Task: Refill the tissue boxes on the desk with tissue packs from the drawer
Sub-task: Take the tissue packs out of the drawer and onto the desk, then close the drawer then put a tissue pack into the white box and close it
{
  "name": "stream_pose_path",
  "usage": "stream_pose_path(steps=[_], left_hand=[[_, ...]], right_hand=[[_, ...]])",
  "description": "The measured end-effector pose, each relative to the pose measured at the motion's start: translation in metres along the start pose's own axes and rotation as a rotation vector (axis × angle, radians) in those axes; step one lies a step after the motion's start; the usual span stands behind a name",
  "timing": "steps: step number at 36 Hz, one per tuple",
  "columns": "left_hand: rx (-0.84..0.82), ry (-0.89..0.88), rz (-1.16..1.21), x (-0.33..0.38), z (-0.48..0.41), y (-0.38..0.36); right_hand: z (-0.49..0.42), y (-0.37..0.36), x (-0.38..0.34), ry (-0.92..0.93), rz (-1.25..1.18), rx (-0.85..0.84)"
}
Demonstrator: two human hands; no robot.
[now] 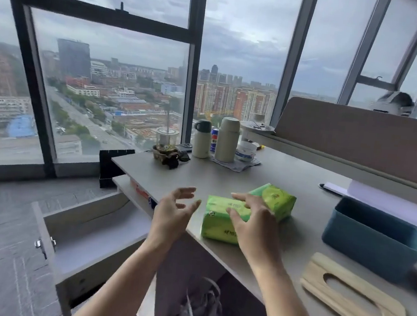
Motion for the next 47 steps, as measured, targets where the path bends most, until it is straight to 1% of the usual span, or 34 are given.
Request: stream_pose_path(steps=[2, 4, 7, 12, 15, 19, 22, 27, 32, 37, 42, 47], left_hand=[[0.054, -0.012, 0.063, 0.000, 0.003, 0.021], [0.116, -0.024, 0.071, -0.004, 0.006, 0.044], [0.199, -0.008, 0.022, -0.021, 0.014, 0.083], [0.320, 0.096, -0.086, -0.065, 0.035, 0.141], [0.400, 0.201, -0.135, -0.092, 0.053, 0.167], [0.471, 0.321, -0.179, -0.130, 0.074, 0.192], [0.475, 0.395, -0.191, -0.154, 0.085, 0.202], [0.441, 0.507, -0.150, -0.179, 0.096, 0.205], [0.338, 0.563, -0.052, -0.200, 0.097, 0.201], [0.335, 0.544, 0.024, -0.203, 0.094, 0.194], [0.239, 0.533, 0.086, -0.202, 0.085, 0.182], [0.144, 0.520, 0.083, -0.204, 0.067, 0.163]], right_hand=[[-0.004, -0.015, -0.016, 0.058, -0.055, -0.029], [-0.006, -0.036, -0.033, 0.105, -0.104, -0.078], [-0.003, -0.075, -0.058, 0.163, -0.150, -0.173], [0.021, -0.152, -0.089, 0.250, -0.189, -0.358], [0.044, -0.197, -0.097, 0.219, -0.221, -0.478], [0.083, -0.242, -0.097, 0.111, -0.271, -0.635], [0.110, -0.266, -0.094, 0.042, -0.297, -0.724], [0.142, -0.289, -0.091, -0.056, -0.342, -0.819], [0.159, -0.298, -0.084, -0.139, -0.400, -0.824], [0.162, -0.300, -0.078, -0.201, -0.475, -0.781], [0.157, -0.296, -0.068, -0.265, -0.540, -0.727], [0.143, -0.291, -0.050, -0.329, -0.582, -0.668]])
Point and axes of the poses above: each hand's wrist, its own z-axis away from the middle knuckle, its own y-axis out of the back of the hand, x = y × z, the point moved 1 cm from there along -z, towards the middle knuckle, and after that the axes turned 5 degrees about -x, right-handed, at the moved point
